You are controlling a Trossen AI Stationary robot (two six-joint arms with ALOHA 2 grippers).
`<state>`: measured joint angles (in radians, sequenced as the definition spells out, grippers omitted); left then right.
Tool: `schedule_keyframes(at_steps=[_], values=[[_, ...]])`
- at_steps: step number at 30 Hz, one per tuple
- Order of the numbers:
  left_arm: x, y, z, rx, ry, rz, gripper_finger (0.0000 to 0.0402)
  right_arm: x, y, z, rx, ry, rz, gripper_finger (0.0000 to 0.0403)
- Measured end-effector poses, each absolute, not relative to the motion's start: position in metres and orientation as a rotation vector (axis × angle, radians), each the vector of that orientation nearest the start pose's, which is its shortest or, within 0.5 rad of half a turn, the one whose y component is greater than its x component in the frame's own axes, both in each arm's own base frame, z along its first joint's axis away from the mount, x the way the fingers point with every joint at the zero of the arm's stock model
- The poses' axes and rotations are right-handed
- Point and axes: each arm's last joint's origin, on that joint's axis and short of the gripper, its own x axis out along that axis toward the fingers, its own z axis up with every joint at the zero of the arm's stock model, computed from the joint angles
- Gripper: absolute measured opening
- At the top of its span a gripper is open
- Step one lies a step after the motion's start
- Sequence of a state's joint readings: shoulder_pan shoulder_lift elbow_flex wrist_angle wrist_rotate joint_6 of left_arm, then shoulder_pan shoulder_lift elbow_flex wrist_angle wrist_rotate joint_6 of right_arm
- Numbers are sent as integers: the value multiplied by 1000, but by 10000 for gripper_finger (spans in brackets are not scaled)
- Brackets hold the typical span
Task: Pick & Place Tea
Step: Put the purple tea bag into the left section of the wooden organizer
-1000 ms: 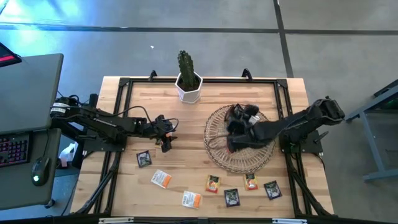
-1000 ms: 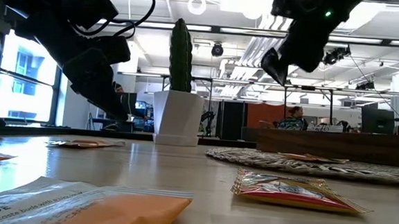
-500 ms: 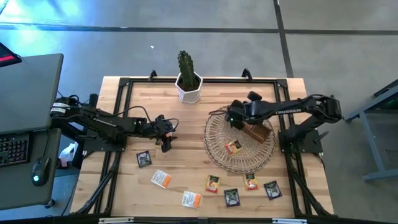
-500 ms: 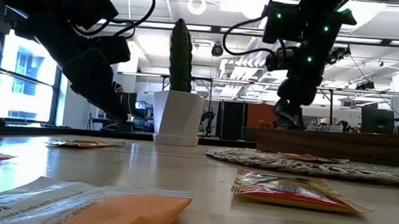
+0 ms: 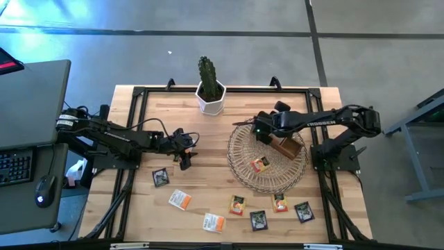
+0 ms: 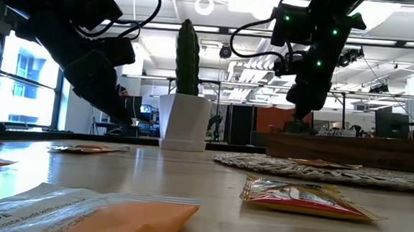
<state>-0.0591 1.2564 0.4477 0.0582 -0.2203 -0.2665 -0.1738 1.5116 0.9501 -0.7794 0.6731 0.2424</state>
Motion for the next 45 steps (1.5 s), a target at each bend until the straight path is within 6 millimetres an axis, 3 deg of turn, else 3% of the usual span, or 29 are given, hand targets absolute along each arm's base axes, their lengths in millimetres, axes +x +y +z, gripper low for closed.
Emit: schedule_keyframes(at_steps=[6,12,18,22,28,33,39,45], values=[[221,-7,153,-149,718,251,182,259,-57,201,-113,1226,-837,108],[221,-7,153,-149,717,252,182,271,-35,228,-10,1240,-674,106],[221,-7,153,-149,717,252,182,282,9,257,111,1268,-259,111],[221,-7,153,-172,714,261,182,278,54,260,224,1307,-10,117],[221,-7,153,-224,708,279,182,250,126,251,363,1443,113,125],[221,-7,153,-251,703,291,182,211,169,237,408,1618,107,127],[221,-6,153,-263,693,327,182,175,192,203,446,1755,75,140],[221,-6,153,-262,692,329,182,162,190,171,422,1752,125,183]])
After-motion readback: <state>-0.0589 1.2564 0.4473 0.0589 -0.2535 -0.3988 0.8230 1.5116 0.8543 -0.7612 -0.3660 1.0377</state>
